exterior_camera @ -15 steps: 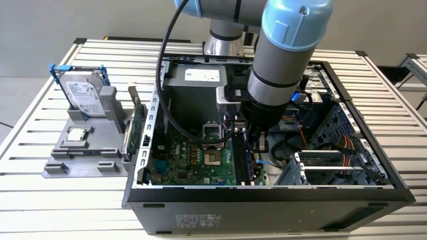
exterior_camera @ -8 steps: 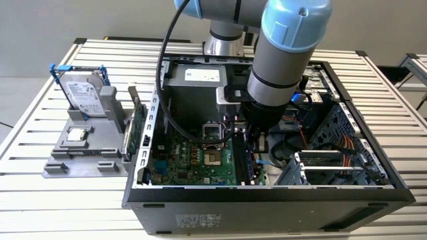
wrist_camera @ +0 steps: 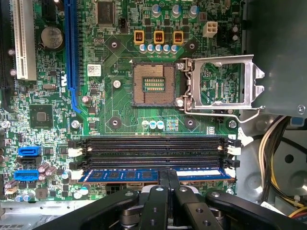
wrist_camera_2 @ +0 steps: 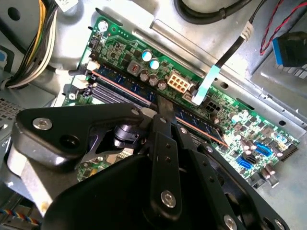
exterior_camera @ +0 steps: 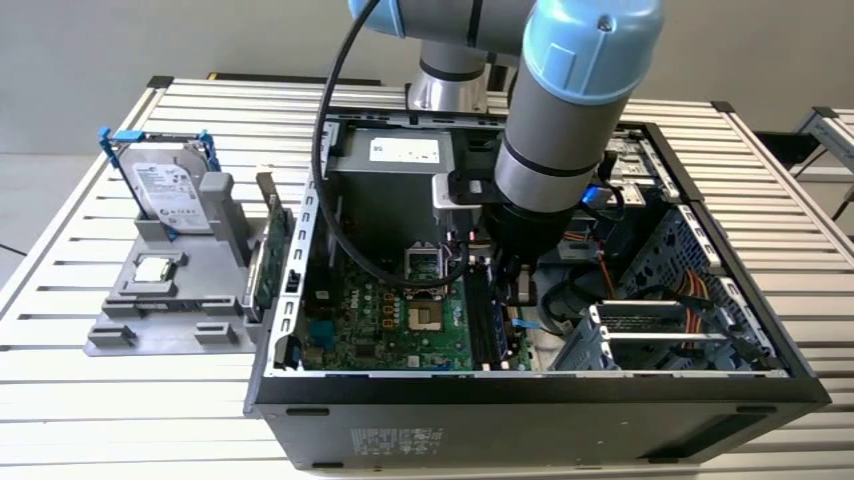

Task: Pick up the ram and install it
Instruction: 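Press down the ram until it locks into place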

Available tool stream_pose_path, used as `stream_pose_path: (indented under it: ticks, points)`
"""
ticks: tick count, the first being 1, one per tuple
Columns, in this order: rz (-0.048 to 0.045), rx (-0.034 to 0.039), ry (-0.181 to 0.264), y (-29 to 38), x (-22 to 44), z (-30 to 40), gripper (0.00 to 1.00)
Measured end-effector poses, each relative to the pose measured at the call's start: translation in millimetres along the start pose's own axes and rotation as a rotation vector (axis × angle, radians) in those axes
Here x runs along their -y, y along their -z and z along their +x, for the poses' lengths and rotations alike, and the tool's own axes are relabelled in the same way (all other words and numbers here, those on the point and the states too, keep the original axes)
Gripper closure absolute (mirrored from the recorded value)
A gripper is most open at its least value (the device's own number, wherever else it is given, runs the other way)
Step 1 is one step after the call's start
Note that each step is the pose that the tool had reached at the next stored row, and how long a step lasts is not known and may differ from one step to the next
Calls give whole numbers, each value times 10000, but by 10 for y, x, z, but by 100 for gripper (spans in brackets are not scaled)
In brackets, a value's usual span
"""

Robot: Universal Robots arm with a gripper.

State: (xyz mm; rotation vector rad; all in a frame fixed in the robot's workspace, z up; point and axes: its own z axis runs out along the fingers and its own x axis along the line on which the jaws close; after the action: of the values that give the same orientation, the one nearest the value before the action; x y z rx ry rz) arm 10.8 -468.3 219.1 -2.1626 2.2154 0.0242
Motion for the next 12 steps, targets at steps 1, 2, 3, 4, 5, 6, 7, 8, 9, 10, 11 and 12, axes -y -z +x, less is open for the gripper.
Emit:
stream_pose_path:
  ticks: [1,2,3,4,5,6,7,8,9,10,11,12]
  points:
    - [0,0,0,0,0,0,100]
    - [0,0,0,-3,0,0,100]
    - [0,0,0,-7,0,1,100]
    - [-1,-3,0,-13,0,1,100]
    - [-5,-8,0,-22,-1,2,100]
    - [-11,-21,0,-27,-1,1,100]
    - [-14,-35,-1,-27,0,-1,100]
    - [-15,-38,0,-27,0,-1,100]
    - [-16,-40,0,-27,0,-1,100]
    - [-17,-42,0,-27,0,-1,100]
    - [-17,-44,0,-27,0,-1,100]
    - [-17,-46,0,-27,0,-1,100]
